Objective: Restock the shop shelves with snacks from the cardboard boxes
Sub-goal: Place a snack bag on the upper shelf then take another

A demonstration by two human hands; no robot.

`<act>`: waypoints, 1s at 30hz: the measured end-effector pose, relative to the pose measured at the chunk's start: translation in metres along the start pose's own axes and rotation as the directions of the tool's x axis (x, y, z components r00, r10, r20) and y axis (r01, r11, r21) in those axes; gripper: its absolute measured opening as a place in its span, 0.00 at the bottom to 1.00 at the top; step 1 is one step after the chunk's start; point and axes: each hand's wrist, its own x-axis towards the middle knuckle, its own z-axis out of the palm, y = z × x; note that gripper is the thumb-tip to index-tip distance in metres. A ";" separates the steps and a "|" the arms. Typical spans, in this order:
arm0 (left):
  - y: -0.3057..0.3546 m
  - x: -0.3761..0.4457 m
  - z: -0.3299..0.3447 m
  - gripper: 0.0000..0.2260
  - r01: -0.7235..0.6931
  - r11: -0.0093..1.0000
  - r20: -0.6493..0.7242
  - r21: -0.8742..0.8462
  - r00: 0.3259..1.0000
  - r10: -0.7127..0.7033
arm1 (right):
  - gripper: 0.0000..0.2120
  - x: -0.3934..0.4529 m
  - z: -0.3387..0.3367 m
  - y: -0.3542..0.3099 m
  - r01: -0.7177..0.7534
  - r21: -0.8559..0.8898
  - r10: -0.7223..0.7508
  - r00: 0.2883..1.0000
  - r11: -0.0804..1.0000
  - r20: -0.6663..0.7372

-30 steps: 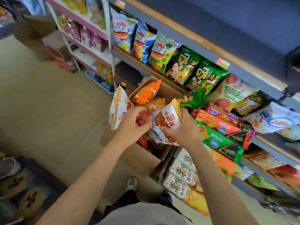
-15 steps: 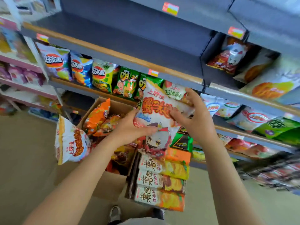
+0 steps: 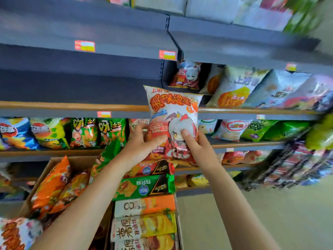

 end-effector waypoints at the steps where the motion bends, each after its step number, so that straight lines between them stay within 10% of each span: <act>1: 0.007 0.009 0.008 0.35 -0.006 0.999 -0.024 0.034 1.000 0.007 | 0.33 0.013 -0.007 -0.002 -0.016 -0.010 0.016 1.000 1.000 -0.021; 11: 0.064 0.148 0.059 0.19 -0.028 0.999 -0.212 0.021 0.977 0.032 | 0.34 0.170 -0.077 -0.032 0.019 -0.003 -0.019 0.996 1.000 -0.089; 15: 0.068 0.213 0.070 0.19 -0.053 0.997 -0.233 0.064 0.970 0.066 | 0.16 0.240 -0.083 -0.027 0.144 -0.055 -0.146 0.988 0.988 -0.051; 30: 0.058 0.313 0.121 0.29 -0.019 1.000 -0.323 0.018 0.946 0.024 | 0.29 0.350 -0.079 0.003 0.132 -0.031 -0.131 0.990 0.991 0.045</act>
